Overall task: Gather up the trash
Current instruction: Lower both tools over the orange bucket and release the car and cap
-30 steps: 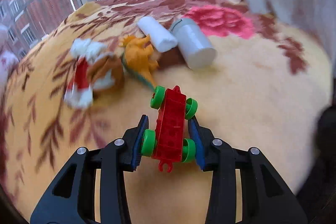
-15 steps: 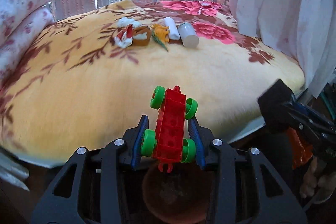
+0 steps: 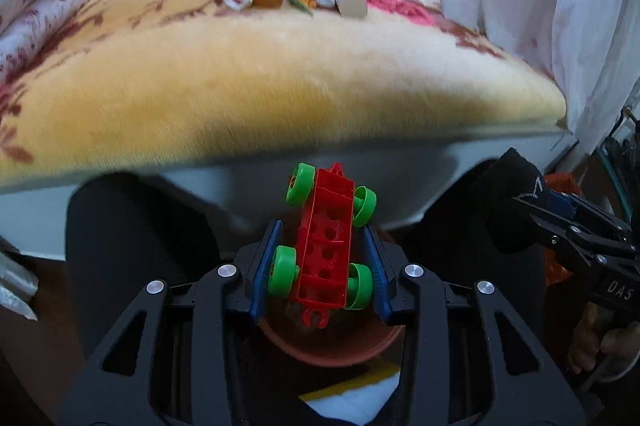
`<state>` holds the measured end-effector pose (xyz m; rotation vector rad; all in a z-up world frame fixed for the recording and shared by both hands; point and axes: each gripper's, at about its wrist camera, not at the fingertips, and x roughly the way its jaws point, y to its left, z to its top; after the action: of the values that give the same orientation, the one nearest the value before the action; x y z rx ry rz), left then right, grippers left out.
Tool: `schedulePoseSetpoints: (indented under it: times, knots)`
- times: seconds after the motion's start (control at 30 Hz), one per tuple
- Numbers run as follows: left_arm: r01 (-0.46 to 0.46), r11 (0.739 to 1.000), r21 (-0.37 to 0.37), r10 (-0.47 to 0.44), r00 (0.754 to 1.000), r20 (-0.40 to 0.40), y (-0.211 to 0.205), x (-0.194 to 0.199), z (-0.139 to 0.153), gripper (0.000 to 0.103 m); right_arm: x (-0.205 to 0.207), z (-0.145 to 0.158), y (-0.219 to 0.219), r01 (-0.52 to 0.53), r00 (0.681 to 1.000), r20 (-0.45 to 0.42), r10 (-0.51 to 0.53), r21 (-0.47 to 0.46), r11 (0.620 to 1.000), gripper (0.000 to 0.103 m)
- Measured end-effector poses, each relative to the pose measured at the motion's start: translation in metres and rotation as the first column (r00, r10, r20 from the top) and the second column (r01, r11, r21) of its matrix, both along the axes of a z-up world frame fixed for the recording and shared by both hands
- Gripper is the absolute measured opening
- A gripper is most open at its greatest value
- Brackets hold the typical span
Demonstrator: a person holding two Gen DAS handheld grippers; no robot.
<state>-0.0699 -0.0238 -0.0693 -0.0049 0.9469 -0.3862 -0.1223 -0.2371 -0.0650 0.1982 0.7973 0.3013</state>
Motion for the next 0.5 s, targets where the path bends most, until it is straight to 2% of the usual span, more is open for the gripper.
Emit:
schedulePoseSetpoints:
  times: [0.2,0.5]
  knots:
    - [0.024,0.999,0.024,-0.023,0.998,-0.056,-0.004,0.000,-0.016,0.039,-0.001,-0.013,0.004,-0.010,0.999,-0.041,0.010,-0.002,1.000,0.055]
    - [0.022,0.999,0.024,-0.020,0.997,-0.081,-0.003,0.002,-0.022,0.039,-0.001,-0.019,0.002,-0.010,0.998,-0.058,0.010,0.006,1.000,0.055]
